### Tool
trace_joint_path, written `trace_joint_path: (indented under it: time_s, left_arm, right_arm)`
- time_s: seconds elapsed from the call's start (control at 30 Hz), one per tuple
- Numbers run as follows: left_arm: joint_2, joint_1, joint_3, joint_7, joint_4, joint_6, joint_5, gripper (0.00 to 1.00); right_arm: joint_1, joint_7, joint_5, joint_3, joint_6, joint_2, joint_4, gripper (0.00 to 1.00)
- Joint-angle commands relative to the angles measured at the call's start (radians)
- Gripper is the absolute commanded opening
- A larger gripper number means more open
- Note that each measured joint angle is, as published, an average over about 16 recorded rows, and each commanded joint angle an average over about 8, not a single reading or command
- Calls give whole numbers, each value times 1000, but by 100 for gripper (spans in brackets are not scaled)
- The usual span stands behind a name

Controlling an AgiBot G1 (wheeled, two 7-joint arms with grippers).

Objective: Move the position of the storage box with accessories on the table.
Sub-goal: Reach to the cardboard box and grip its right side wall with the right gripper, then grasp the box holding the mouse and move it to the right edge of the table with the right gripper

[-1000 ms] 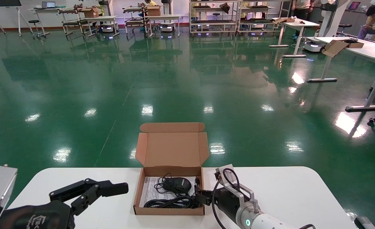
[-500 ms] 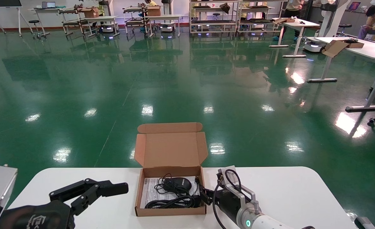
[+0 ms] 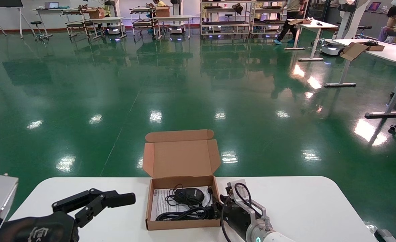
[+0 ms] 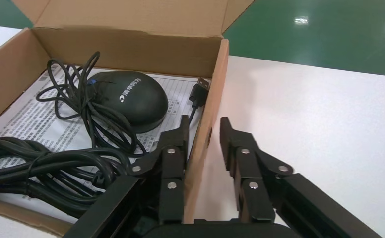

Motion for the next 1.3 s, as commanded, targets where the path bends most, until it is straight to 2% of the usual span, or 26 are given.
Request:
trace_joint_path:
  time_s: [0.03, 0.33, 0.63, 1.03, 1.3]
  left_arm:
    - [0, 0, 0, 0, 0, 0, 0, 100]
    - [0, 0, 0, 0, 0, 0, 0, 100]
    - [0, 0, 0, 0, 0, 0, 0, 100]
    - [0, 0, 0, 0, 0, 0, 0, 100]
    - [0, 0, 0, 0, 0, 0, 0, 100]
  right_arm:
    - [1, 0, 7, -8, 4, 0, 1, 0]
    - [17, -29, 21, -18, -13, 3, -9, 0]
    - [73, -111, 36, 22, -96, 10, -67, 0]
    - [220, -252, 117, 146, -252, 35, -224, 0]
    - [352, -357, 173, 221, -343, 95, -340, 0]
